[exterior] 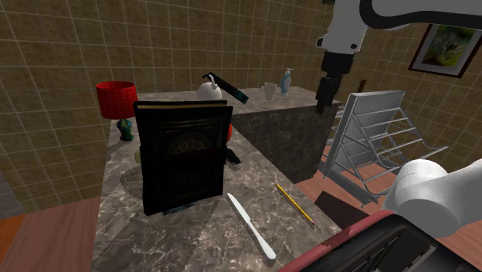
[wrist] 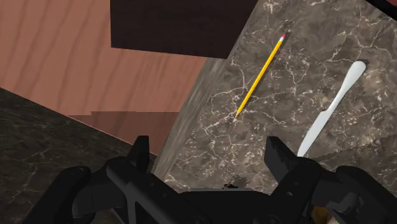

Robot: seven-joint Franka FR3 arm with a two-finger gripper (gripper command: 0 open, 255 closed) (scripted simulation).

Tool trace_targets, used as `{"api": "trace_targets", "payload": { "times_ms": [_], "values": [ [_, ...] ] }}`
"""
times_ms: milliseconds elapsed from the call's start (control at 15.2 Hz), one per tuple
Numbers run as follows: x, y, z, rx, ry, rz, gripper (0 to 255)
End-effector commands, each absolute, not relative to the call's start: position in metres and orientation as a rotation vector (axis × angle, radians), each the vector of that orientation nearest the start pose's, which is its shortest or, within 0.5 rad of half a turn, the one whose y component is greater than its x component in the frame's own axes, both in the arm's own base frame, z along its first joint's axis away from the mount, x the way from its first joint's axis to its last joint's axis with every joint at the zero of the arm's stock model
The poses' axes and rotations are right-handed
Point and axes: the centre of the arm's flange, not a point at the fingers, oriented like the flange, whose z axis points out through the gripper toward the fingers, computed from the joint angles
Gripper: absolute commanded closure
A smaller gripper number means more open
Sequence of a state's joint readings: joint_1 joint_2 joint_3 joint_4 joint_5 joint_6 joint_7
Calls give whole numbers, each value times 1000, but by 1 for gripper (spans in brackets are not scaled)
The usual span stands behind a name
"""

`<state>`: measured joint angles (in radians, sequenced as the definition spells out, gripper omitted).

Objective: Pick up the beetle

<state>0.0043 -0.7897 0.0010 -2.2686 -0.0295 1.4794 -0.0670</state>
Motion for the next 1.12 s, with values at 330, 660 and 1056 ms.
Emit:
{"api": "trace_targets", "payload": {
  "times_ms": [330, 660, 1056],
  "values": [
    [335, 23, 579, -3185, -57, -46, 0],
    [375, 46, 535, -3198, -3, -93, 0],
    [426, 70, 483, -3212, 61, -149, 0]
  ]
}}
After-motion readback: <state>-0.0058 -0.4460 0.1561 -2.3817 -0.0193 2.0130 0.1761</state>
